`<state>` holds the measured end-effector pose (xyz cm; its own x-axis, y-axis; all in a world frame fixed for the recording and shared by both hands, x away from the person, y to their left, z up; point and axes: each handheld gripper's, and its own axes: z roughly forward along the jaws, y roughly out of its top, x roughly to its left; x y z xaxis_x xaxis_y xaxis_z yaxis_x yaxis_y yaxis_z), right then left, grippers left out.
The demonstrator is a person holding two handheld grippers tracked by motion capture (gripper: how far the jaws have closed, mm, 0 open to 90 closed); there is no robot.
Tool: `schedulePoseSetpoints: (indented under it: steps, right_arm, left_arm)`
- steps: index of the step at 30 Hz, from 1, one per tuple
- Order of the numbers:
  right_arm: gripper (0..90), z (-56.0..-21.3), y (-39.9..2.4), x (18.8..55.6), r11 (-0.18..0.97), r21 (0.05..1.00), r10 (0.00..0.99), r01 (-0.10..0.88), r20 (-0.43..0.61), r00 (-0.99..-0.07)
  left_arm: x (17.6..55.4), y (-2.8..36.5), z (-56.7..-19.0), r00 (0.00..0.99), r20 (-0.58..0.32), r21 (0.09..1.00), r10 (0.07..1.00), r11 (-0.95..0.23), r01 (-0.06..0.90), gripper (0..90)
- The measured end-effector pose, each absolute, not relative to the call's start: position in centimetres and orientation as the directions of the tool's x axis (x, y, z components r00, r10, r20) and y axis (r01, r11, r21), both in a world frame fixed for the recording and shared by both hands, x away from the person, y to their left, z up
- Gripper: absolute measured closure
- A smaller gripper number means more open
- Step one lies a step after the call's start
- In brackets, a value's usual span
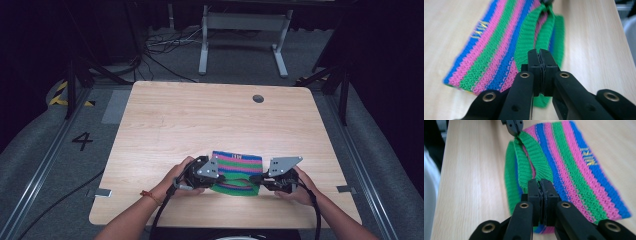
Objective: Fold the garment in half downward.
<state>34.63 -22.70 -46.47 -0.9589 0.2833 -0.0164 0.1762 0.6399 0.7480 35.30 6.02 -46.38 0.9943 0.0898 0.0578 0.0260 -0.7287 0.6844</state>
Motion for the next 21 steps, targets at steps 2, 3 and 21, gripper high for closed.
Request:
schedulePoseSetpoints:
  steps: [2, 3, 21]
  right_arm:
    - [86.4, -47.0, -22.6, 34.2, 0.666, 0.724, 0.268, 0.180, -0.007, -0.963]
    - [85.7, -47.3, -22.5, 34.1, 0.672, 0.718, 0.266, 0.181, -0.006, -0.964]
    - [79.9, -49.1, -22.9, 33.7, 0.671, 0.721, 0.298, 0.172, -0.050, -0.953]
  left_arm:
    - [34.9, 5.9, -46.9, 0.994, 0.055, 0.667, 0.092, -0.745, 0.031, 88.1]
    - [34.8, 5.9, -47.3, 0.994, 0.052, 0.657, 0.092, -0.753, 0.035, 87.8]
    - [34.9, 6.1, -49.1, 0.992, -0.003, 0.670, 0.124, -0.736, 0.094, 84.8]
